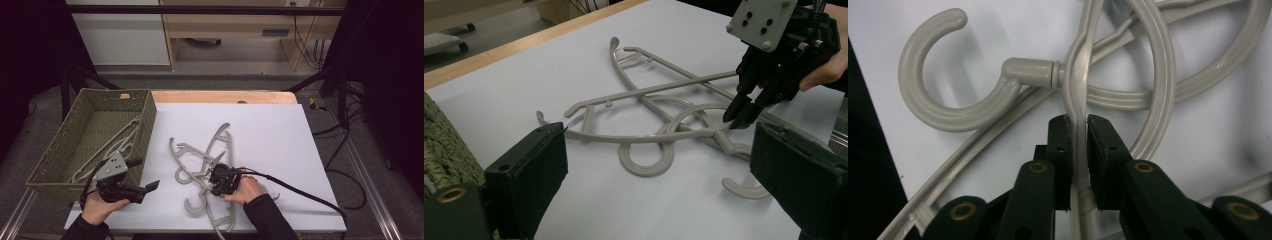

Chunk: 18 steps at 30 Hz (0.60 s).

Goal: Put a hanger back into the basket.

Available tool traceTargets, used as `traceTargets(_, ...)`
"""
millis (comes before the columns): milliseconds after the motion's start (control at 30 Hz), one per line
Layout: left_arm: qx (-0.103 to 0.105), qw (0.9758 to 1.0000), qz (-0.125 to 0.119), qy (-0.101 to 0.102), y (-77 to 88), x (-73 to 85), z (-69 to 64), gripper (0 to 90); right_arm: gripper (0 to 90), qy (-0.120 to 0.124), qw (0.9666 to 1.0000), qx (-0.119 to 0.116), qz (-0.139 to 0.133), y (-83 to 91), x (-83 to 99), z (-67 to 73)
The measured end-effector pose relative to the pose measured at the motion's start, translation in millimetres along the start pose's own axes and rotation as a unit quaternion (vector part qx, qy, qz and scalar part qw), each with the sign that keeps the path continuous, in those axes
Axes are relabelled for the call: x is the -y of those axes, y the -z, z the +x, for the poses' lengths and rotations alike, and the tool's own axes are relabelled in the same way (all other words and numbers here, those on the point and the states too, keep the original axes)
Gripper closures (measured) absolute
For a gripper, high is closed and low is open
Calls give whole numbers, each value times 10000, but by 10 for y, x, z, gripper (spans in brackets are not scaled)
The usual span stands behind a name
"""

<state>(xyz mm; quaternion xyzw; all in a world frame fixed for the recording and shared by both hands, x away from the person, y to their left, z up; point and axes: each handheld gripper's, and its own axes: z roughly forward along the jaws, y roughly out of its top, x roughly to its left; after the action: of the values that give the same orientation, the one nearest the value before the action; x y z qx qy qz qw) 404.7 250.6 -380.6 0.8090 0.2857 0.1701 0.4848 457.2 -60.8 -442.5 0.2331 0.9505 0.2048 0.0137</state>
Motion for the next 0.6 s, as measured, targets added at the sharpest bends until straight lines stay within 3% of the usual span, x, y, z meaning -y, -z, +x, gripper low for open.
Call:
traceTargets(67, 1, 10000, 9, -7, -3, 1, -1, 82, 769, -18, 10000, -24, 7, -35, -2, 0)
traceTargets(200, 2, 10000, 8, -3, -4, 3, 1, 82, 821, -7, 10000, -27, 46, -99, 1, 5)
traceTargets(400, -2, 10000, 9, -15, -2, 1, -2, 82, 828, 115, 9995, 2, -305, 19, 6, 17)
traceTargets(467, -5, 10000, 4, -14, 2, 1, -1, 82, 828, 78, 9993, -24, -362, 58, 10, 22)
traceTargets(600, -24, 10000, -3, -25, 13, -2, 6, 85, 828, 224, 9983, -127, -521, 152, 26, 31)
